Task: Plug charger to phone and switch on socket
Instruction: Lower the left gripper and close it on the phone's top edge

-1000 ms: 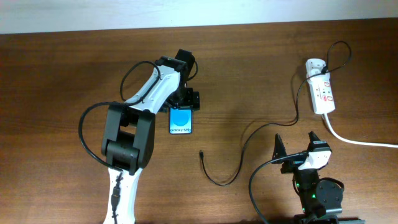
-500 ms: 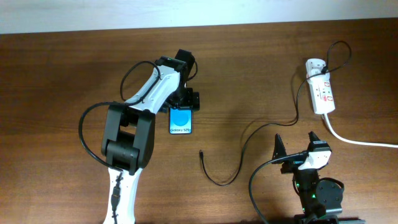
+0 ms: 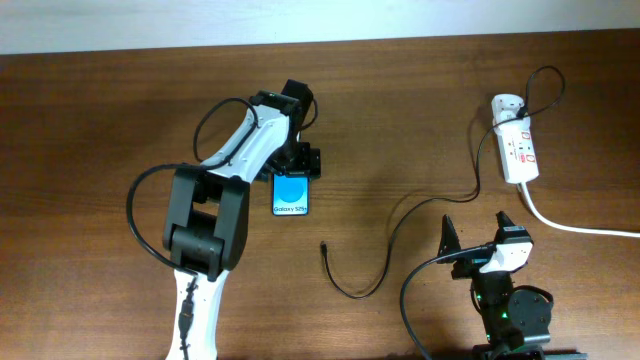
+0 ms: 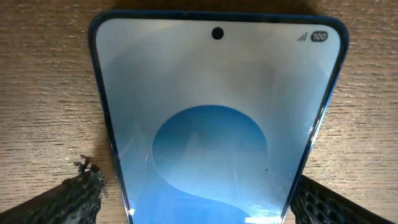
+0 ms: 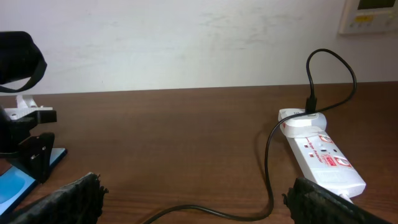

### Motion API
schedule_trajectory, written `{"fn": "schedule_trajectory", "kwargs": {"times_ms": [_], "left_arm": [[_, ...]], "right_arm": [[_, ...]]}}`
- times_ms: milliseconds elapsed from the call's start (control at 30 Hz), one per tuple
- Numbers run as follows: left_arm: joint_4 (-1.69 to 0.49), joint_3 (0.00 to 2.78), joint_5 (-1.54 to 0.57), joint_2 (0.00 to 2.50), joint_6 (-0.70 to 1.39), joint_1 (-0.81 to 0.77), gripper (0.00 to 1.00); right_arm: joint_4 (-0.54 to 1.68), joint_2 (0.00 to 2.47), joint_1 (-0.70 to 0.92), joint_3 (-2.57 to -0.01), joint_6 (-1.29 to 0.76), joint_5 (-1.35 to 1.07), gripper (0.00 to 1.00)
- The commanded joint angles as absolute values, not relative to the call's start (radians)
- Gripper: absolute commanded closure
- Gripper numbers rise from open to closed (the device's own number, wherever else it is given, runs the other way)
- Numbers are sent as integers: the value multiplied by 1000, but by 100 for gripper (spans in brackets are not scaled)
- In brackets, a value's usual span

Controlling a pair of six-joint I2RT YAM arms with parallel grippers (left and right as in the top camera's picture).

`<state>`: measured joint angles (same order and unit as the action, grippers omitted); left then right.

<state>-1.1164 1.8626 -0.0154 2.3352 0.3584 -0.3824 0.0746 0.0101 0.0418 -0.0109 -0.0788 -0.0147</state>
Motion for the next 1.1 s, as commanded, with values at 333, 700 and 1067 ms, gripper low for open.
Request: {"fn": "schedule_trajectory", "kwargs": {"times_ms": [333,700,1067], "left_arm": [[-1118,1829,-26,2358,344,-397,1],[-1114,1827,-25,2358,344,-397,4],[-1118,1828,-11,2358,344,-397,13]], "right_arm": [[80,4,38,-6,-82,-3,2],[80,4,38,-6,-82,-2,2],[80,4,38,-6,-82,-2,2]]}}
